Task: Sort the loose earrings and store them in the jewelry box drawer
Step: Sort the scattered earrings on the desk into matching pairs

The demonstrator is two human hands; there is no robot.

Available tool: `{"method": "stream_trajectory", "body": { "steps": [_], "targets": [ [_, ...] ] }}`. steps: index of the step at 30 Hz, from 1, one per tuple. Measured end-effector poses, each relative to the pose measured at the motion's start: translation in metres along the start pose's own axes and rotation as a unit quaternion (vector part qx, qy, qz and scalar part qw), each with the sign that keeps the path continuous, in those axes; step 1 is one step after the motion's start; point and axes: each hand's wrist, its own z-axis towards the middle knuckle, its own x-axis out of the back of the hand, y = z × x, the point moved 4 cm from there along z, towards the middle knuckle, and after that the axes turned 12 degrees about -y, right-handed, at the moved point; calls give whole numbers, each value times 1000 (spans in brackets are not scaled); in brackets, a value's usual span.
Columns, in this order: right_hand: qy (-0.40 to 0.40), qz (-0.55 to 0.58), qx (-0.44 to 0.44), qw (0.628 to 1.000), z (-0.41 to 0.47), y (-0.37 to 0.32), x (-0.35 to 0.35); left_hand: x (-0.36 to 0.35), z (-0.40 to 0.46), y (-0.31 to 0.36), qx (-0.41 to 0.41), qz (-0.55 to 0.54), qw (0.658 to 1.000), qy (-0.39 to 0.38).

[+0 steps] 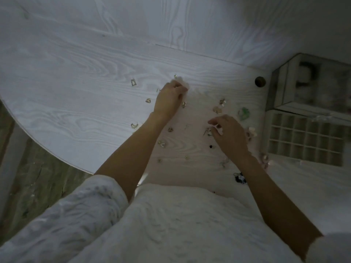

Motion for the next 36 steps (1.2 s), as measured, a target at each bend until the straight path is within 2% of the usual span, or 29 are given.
{"method": "stream_trajectory", "body": {
  "steps": [6,10,13,17,24,30,36],
  "targets": [
    [-38,-10,-23,999,-42,21,-19,3,-35,-20,77,-5,997,3],
    [-57,-6,-40,998,-46,25,-26,-19,-76,7,54,26,998,-37],
    [-55,-9,-18,998,-48,20,-29,-43,-101,36,14,13,997,-72],
    [-64,-14,-30,997,-47,14,-32,-65,-109,56,24,-23,994,-100],
    [-52,-2,-76,996,-49,15,-31,-82,-107,70,41,-77,992,-91],
    [-37,69,-110,991,-50,12,-34,-85,-111,76,44,-166,981,-90],
    [-37,40,-125,991,-55,14,-30,-81,-114,68,55,-151,983,-89]
  ]
}}
